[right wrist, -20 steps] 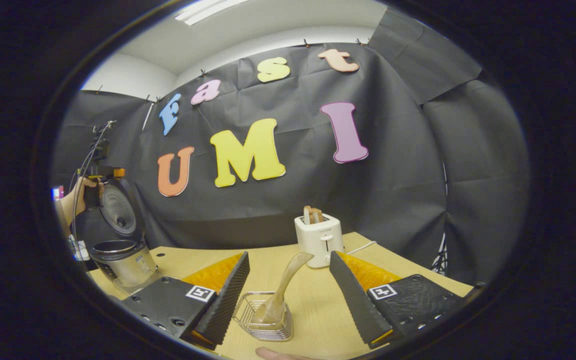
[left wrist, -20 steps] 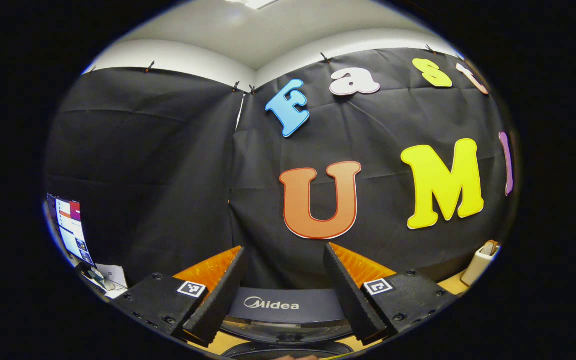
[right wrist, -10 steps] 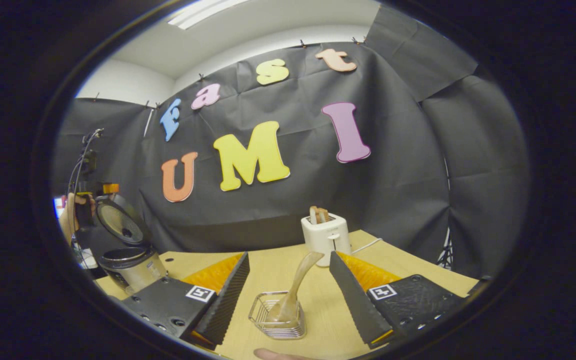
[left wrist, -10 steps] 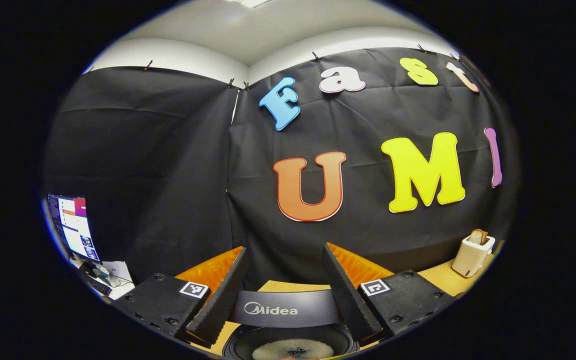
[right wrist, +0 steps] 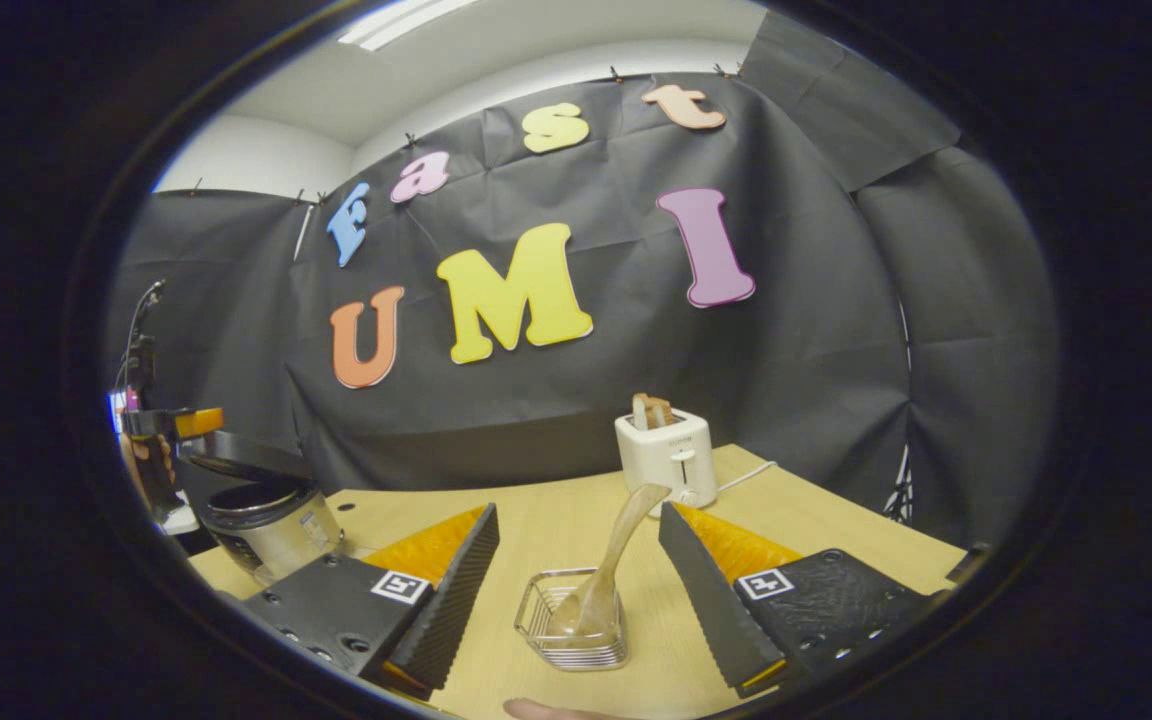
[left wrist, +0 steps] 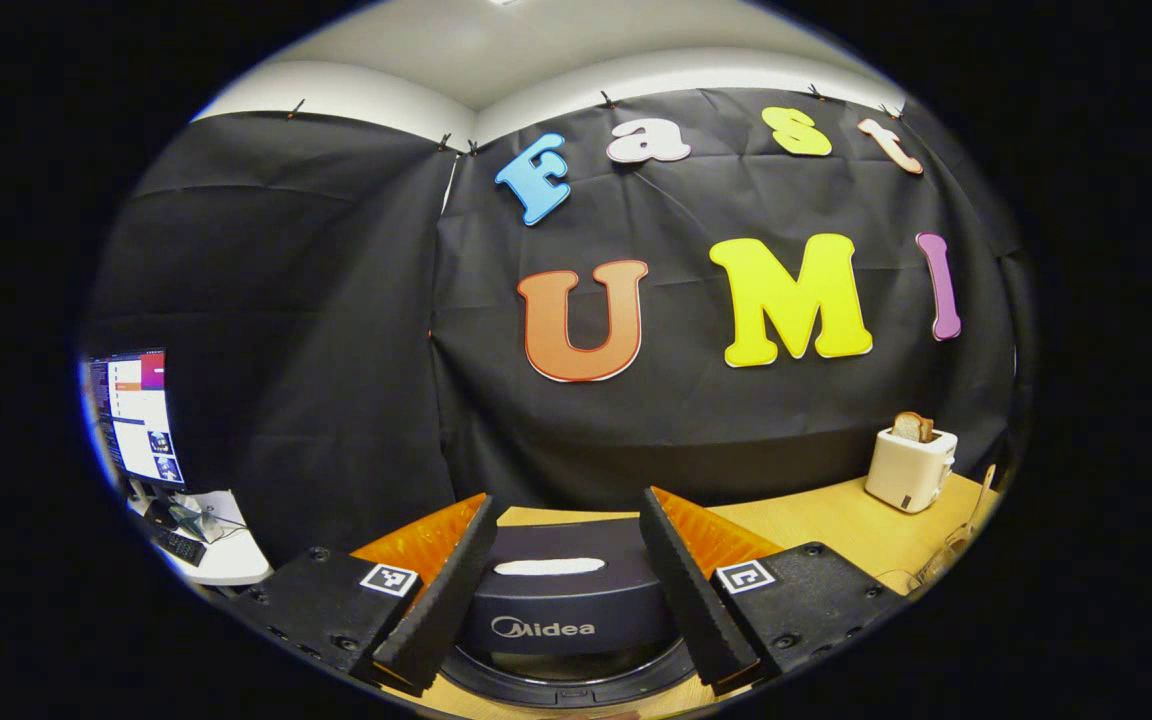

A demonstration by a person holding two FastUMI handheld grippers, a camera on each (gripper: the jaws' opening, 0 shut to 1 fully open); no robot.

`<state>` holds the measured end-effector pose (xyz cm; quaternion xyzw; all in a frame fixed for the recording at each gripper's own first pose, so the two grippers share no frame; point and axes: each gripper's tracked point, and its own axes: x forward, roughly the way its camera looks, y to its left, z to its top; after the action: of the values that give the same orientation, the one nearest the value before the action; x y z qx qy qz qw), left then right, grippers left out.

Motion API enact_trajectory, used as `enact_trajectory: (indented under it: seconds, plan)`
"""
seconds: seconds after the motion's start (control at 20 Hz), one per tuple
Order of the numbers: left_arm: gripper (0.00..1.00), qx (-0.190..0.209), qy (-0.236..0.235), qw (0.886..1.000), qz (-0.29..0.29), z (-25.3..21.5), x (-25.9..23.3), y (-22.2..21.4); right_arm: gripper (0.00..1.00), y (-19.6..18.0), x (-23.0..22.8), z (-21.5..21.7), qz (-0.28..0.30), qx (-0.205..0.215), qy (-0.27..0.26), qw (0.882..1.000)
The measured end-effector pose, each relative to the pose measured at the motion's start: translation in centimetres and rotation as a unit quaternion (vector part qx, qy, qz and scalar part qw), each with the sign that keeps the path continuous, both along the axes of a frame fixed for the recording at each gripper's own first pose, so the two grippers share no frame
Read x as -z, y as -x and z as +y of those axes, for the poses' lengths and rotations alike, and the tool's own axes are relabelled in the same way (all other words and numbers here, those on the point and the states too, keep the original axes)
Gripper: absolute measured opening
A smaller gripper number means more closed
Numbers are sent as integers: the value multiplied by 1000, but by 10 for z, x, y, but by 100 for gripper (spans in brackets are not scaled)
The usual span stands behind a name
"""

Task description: Close the left gripper, press the button to open the rice cooker; take a wooden spoon from the chopstick holder with the right hand, scoop a spoonful of rice and pour it into the rice cooker, then put the wooden spoon back into the chopstick holder.

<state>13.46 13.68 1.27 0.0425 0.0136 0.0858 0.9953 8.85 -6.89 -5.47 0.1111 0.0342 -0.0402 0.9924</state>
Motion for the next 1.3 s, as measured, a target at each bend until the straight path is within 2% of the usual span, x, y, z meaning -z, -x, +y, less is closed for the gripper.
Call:
enact_trajectory:
  seconds: [0.15, 0.2, 0.25, 0.4, 0.45, 0.55, 0.6, 0.65, 0.7, 0.75, 0.9, 1.05, 1.1, 1.15, 1.2, 1.25, 1.3]
  plan:
    - [92, 9, 9, 1000, 16, -3, 26, 9, 96, 1, 2, 1, 7, 0, -35, 999]
    - [92, 12, 22, 999, 20, -4, 34, 11, 92, 1, 0, 3, 6, -4, -43, 999]
    - [92, 14, 29, 999, 25, -6, 41, 12, 96, 1, -1, 4, 3, -5, -46, 999]
    - [92, 17, 21, 999, 38, -6, 57, 18, 95, 6, -7, 3, 2, 3, -33, 999]
    - [92, 17, 23, 999, 45, -6, 64, 20, 91, 10, -10, 4, 0, 4, -29, 1000]
    - [96, 13, 24, 998, 58, -7, 77, 24, 94, 19, -21, 6, -8, 7, -25, 1000]
    - [88, 7, 23, 998, 57, -7, 79, 26, 95, 22, -25, 6, -11, 6, -27, 1000]
    - [93, 3, 16, 999, 45, -7, 75, 26, 96, 26, -28, 8, -11, 6, -33, 999]
    - [96, -4, 17, 999, 51, -5, 79, 27, 91, 29, -30, 6, -11, 8, -36, 999]
    - [92, -9, 21, 999, 47, -5, 77, 31, 96, 32, -34, 4, -14, 11, -36, 999]
    - [92, -19, 27, 998, 53, -9, 78, 37, 91, 45, -44, 0, -21, 17, -41, 999]
    - [90, -26, 31, 998, 53, -9, 79, 42, 91, 56, -53, -3, -29, 18, -58, 998]
    - [90, -27, 30, 998, 54, -10, 80, 43, 100, 57, -54, -3, -28, 17, -59, 998]
    - [89, -27, 28, 998, 58, -10, 83, 43, 91, 60, -54, -3, -26, 18, -57, 998]
    - [89, -29, 32, 997, 69, -11, 87, 44, 96, 62, -54, -3, -25, 17, -53, 998]
    - [94, -31, 32, 997, 64, -10, 87, 45, 96, 64, -55, -2, -25, 16, -49, 998]
    - [88, -34, 33, 997, 65, -10, 86, 45, 91, 66, -55, 0, -24, 14, -45, 999]
